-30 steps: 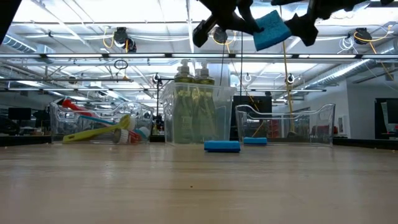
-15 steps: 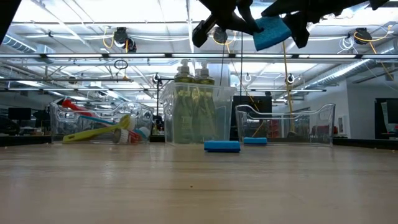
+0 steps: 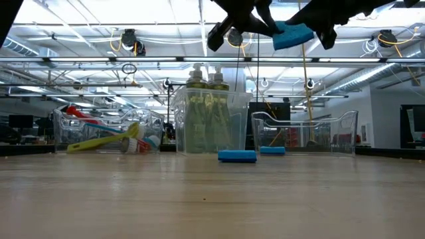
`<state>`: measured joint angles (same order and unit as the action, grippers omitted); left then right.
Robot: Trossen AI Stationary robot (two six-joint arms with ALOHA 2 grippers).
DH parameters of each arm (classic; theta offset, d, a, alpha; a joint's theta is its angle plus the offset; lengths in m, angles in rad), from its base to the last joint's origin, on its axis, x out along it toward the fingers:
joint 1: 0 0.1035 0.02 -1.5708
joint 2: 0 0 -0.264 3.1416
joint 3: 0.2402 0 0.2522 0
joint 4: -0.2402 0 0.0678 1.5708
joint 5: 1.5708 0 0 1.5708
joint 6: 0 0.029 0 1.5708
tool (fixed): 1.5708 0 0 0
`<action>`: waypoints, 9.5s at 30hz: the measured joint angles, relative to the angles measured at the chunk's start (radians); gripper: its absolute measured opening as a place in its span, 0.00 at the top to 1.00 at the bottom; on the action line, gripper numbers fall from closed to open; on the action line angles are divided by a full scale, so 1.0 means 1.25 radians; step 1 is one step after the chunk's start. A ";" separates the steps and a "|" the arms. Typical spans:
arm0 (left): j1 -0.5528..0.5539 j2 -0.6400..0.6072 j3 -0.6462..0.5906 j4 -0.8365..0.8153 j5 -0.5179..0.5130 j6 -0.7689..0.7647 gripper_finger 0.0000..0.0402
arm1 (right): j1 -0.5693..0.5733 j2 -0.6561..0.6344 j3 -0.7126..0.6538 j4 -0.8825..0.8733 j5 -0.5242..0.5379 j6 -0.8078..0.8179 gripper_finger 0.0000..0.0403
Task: Pick & Place Kitchen Sink Supplies
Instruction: Put the blue sponge into the right transparent bin
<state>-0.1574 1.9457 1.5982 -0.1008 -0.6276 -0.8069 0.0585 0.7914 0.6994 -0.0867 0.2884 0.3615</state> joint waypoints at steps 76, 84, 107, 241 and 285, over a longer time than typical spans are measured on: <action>-0.035 0.000 -0.001 -0.277 0.069 -0.026 0.44 | -0.569 0.378 -0.043 0.037 -0.083 -0.158 0.89; -0.036 0.000 -0.001 -0.277 0.069 -0.020 0.44 | -0.569 0.369 -0.043 0.035 -0.086 -0.166 0.67; 0.014 0.000 -0.090 -0.280 0.115 -0.098 0.44 | -0.569 -0.044 -0.044 0.037 -0.418 -0.188 0.45; 0.061 0.001 0.025 0.138 -0.130 0.385 1.00 | -0.569 -0.218 -0.043 -0.016 -0.709 0.012 0.47; 0.088 0.001 0.024 0.065 -0.136 0.332 1.00 | -0.461 0.081 -0.043 0.295 -0.524 0.057 0.19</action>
<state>-0.0471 1.9469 1.6287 -0.0193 -0.7976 -0.3915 -0.5181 0.8929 0.6456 0.2818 -0.3664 0.4332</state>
